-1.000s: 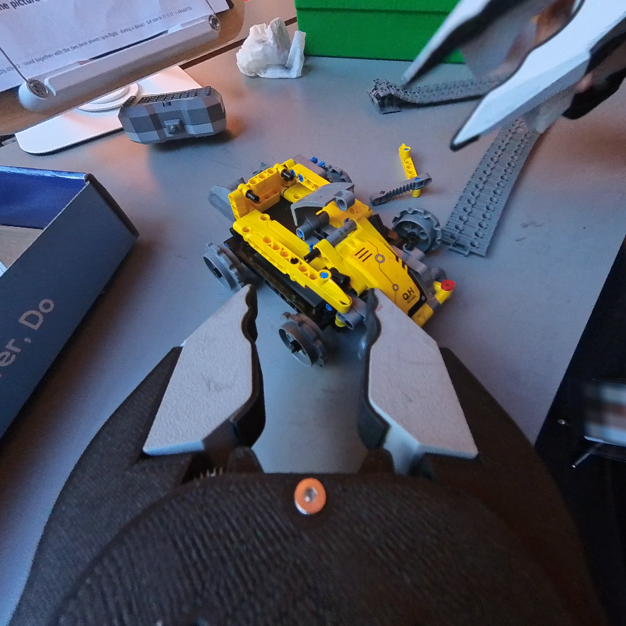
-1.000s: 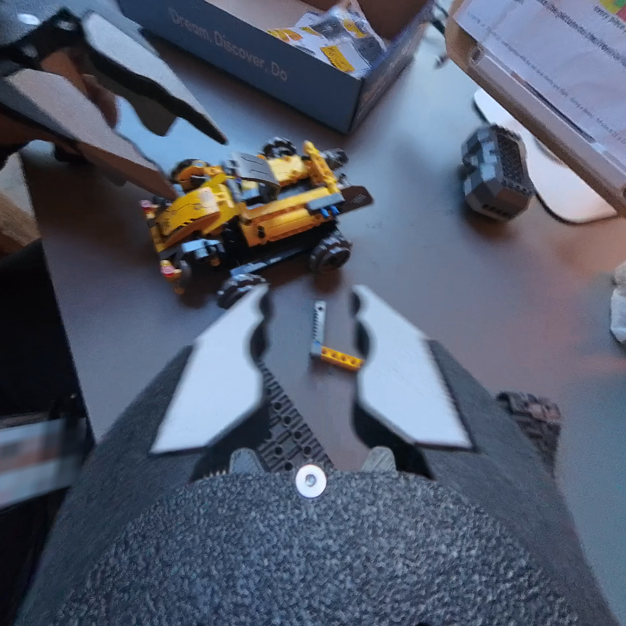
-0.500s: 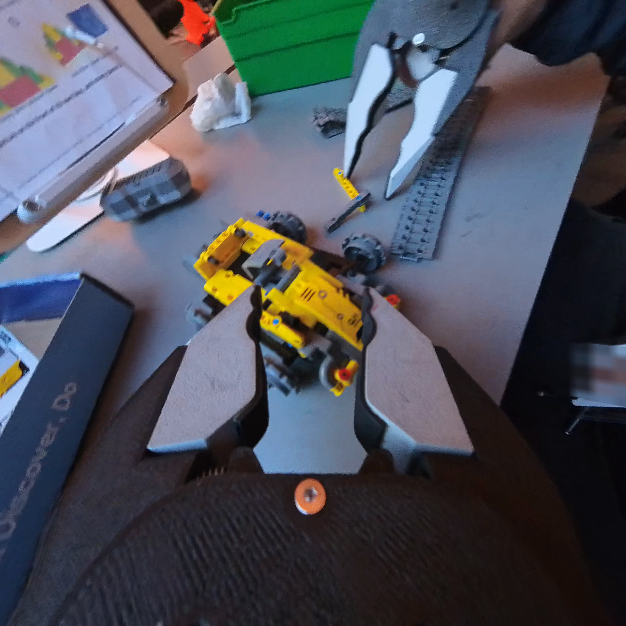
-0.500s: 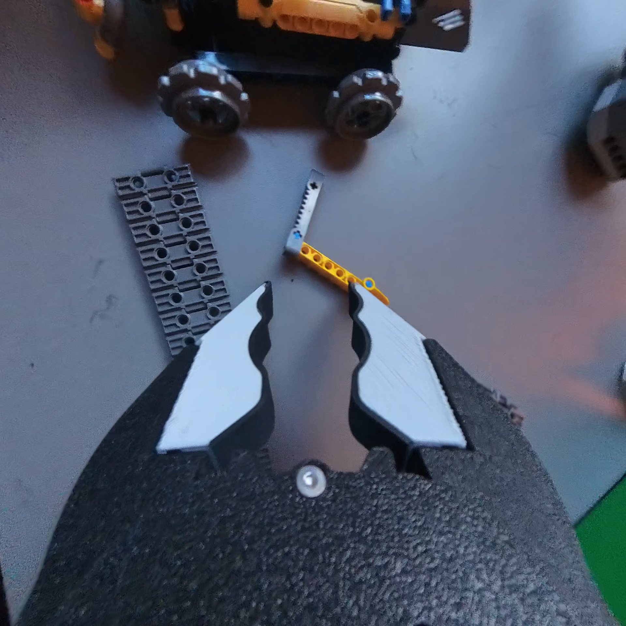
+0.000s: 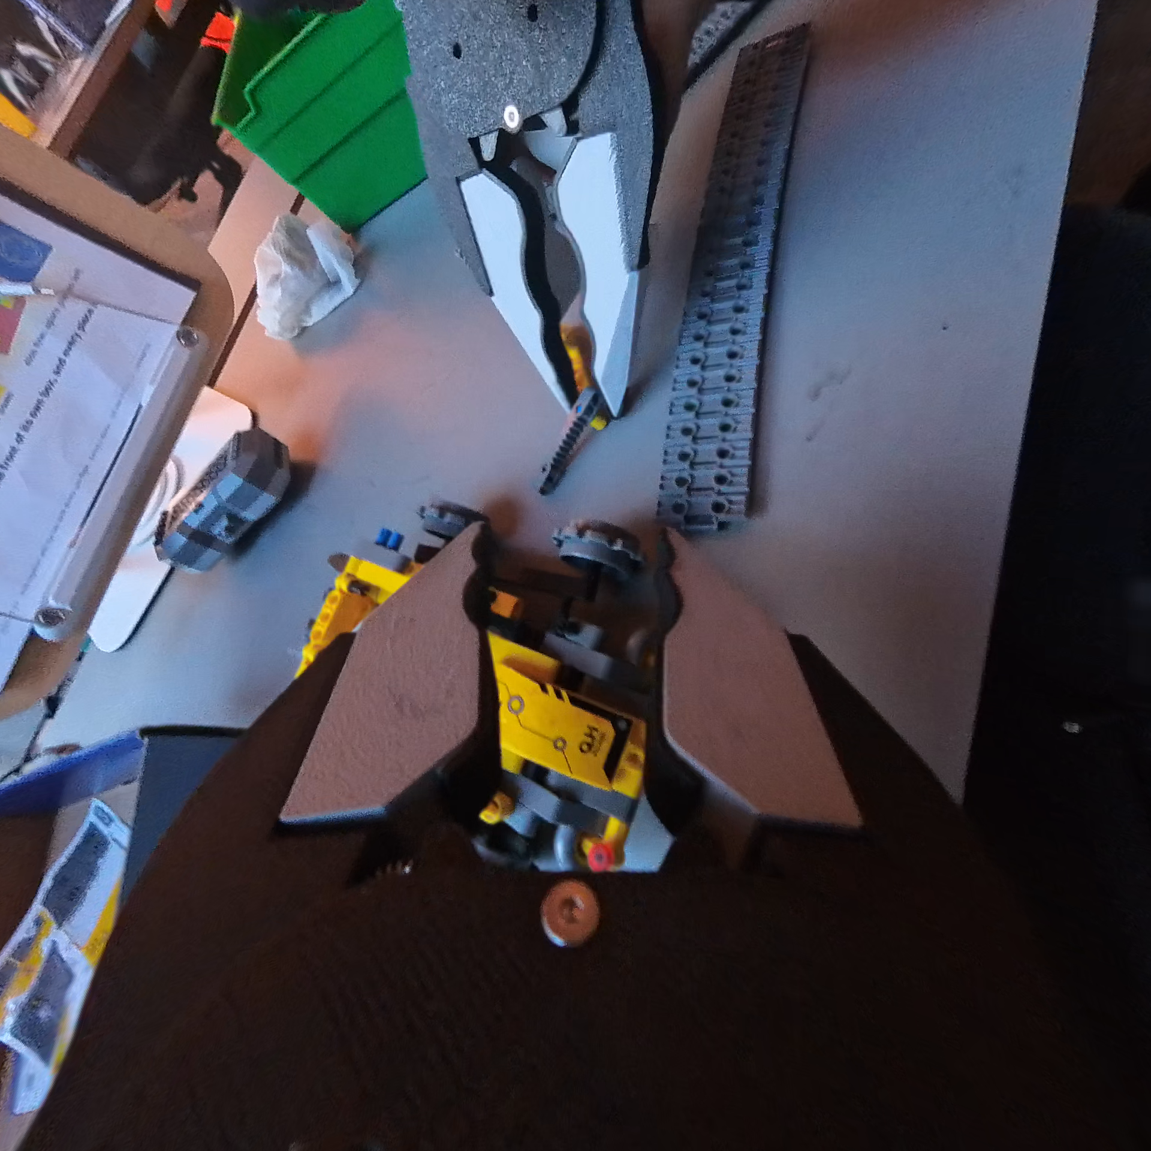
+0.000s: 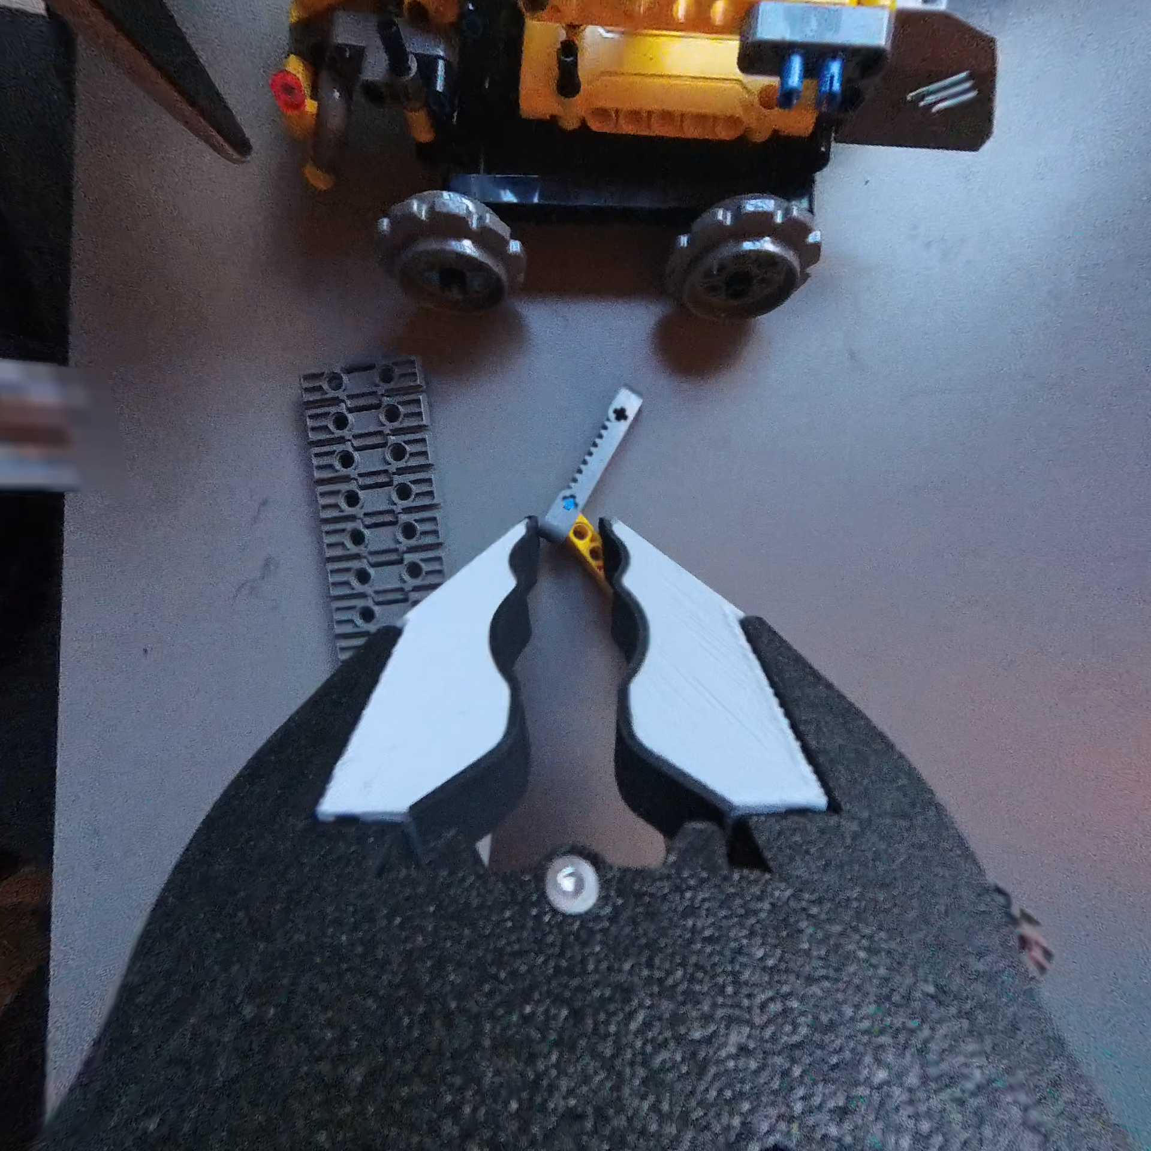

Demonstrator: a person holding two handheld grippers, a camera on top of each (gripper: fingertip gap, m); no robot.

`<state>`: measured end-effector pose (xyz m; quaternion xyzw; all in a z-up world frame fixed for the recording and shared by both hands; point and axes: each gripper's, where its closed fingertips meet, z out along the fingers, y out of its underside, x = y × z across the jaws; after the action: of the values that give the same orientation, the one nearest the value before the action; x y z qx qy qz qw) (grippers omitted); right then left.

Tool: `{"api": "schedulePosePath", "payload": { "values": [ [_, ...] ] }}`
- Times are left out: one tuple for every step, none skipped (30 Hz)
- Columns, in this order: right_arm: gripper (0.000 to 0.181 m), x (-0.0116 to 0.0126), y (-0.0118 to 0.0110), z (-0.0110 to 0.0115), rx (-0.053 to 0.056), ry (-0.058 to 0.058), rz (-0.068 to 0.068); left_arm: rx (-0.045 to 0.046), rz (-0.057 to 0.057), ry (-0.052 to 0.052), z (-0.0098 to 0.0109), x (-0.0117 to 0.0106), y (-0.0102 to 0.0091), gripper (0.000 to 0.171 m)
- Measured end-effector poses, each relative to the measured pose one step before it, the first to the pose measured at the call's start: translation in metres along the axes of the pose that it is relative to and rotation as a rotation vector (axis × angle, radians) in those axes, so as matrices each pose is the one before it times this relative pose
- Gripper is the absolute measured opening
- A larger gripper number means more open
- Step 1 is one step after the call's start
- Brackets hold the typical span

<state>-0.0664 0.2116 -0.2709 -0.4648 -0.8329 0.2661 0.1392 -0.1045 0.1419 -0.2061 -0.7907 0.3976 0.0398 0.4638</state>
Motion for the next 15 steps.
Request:
{"api": "schedulePosePath", "payload": {
  "values": [
    [0.010,-0.00516,-0.00207,-0.00292,0.0322,-0.0143,0.0037,-0.00516,0.0232,-0.0092,0.00288,-0.00096,-0.00272,0.048],
    [0.008,-0.00787,-0.00515,-0.00393,0.0469,-0.0276,0.0116,-0.00703,0.0329,-0.0066,0.00339,0.00020,-0.00251,0.047],
    [0.008,-0.00789,-0.00646,-0.00460,0.0493,-0.0243,0.0133,-0.00765,0.0407,-0.0050,0.00374,0.00121,-0.00264,0.045],
    [0.008,-0.00801,-0.00581,-0.00445,0.0413,-0.0236,0.0102,-0.00853,0.0482,-0.0062,0.00424,0.00170,-0.00280,0.043],
    [0.008,-0.00736,-0.00437,-0.00421,0.0311,-0.0187,0.0061,-0.00936,0.0540,-0.0106,0.00447,0.00123,-0.00275,0.039],
    [0.007,-0.00476,-0.00293,-0.00349,0.0226,-0.0066,0.0046,-0.00922,0.0552,-0.0163,0.00459,0.00019,-0.00274,0.034],
    [0.007,-0.00506,-0.00160,-0.00285,0.0156,-0.0133,0.0091,-0.01326,0.0518,-0.0277,0.00428,-0.00210,-0.00243,0.033],
    [0.007,-0.00631,-0.00129,-0.00225,0.0130,-0.0249,0.0120,-0.01561,0.0495,-0.0233,0.00412,-0.00206,-0.00215,0.033],
    [0.007,-0.00510,-0.00230,-0.00226,0.0181,-0.0167,0.0092,-0.01323,0.0501,-0.0054,0.00377,0.00052,-0.00237,0.033],
    [0.008,-0.00398,-0.00298,-0.00193,0.0214,-0.0114,0.0096,-0.00900,0.0508,-0.0046,0.00323,0.00106,-0.00313,0.033],
    [0.007,-0.00472,-0.00336,-0.00166,0.0237,-0.0194,0.0122,-0.00198,0.0495,-0.0162,0.00243,-0.00029,-0.00421,0.032],
    [0.007,-0.00440,-0.00425,-0.00173,0.0265,-0.0168,0.0121,0.00449,0.0450,-0.0024,0.00192,0.00203,-0.00498,0.029],
    [0.007,-0.00251,-0.00350,-0.00114,0.0227,-0.0067,0.0124,0.00652,0.0362,0.0016,0.00147,0.00265,-0.00513,0.024],
    [0.007,-0.00280,-0.00138,-0.00070,0.0125,-0.0099,0.0109,0.00414,0.0242,-0.0175,0.00112,-0.00065,-0.00406,0.019],
    [0.007,-0.00245,0.00028,-0.00011,0.0051,-0.0054,0.0053,-0.00070,0.0136,-0.0235,0.00085,-0.00236,-0.00197,0.009]
  ]
}}
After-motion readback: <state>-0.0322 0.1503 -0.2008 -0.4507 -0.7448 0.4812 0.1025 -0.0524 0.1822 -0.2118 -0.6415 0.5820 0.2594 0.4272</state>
